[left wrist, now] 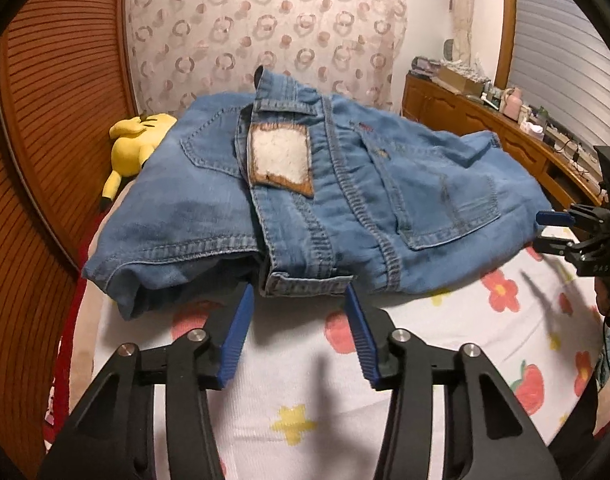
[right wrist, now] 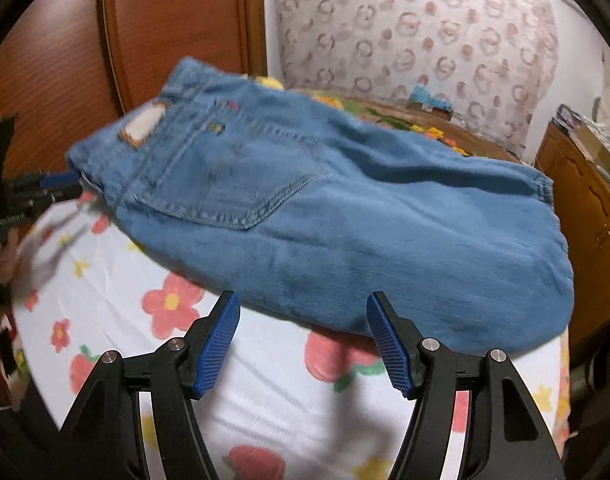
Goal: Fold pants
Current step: 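Grasp the folded jeans edge with the left tool while the right tool grasps the leg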
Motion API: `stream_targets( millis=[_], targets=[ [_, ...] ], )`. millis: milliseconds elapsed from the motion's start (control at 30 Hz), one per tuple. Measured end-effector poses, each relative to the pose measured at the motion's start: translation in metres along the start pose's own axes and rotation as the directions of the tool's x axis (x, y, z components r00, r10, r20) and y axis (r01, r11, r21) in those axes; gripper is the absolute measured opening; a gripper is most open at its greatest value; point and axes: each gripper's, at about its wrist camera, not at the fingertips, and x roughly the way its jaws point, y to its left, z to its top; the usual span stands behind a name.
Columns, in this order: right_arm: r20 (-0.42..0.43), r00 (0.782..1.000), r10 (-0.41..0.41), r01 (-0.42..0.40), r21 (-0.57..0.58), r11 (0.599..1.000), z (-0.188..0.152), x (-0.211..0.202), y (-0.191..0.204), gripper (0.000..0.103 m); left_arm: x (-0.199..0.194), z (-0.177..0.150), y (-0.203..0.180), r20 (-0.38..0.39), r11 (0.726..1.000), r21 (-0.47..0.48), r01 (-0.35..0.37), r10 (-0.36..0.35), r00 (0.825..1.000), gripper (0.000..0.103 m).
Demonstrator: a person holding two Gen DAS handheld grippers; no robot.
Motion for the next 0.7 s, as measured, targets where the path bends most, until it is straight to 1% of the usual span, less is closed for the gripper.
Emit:
stream_targets(
  millis=[133, 267, 367, 433, 600, 700],
  targets=[
    [-0.025, 0.999, -0.029, 0.028, -0.048, 0.998, 0.002, 0.015, 0.003, 0.068, 0.007, -0.001, 0.000, -0.011, 1.000, -0.003, 0.007, -0.007, 1.000, 0.043],
    [-0.026, 0.997, -0.070, 0.067, -0.074, 0.995, 0.007, 0.025, 0.008, 0.068, 0.010, -0.001, 0.001, -0.008, 1.000, 0.001, 0.000, 0.000, 1.000, 0.042],
    [-0.027, 0.997, -0.077, 0.075, -0.079, 0.994, 0.007, 0.031, 0.008, 0.068, 0.012, 0.000, 0.004, -0.012, 1.000, -0.013, 0.008, -0.008, 1.000, 0.041],
    [-0.024, 0.997, -0.075, 0.073, -0.081, 0.994, 0.013, 0.035, 0.011, 0.068, 0.010, 0.001, 0.005, 0.000, 1.000, -0.011, 0.012, -0.012, 1.000, 0.040],
    [-0.014, 0.998, -0.066, 0.065, -0.058, 0.996, 0.017, 0.035, 0.020, 0.068, 0.000, 0.003, 0.003, 0.040, 1.000, -0.003, 0.010, -0.009, 0.999, 0.026],
    [-0.012, 0.998, -0.063, 0.062, -0.056, 0.996, 0.016, 0.033, 0.020, 0.068, -0.005, 0.005, 0.000, 0.059, 1.000, 0.004, 0.012, -0.012, 0.998, 0.021]
  ],
)
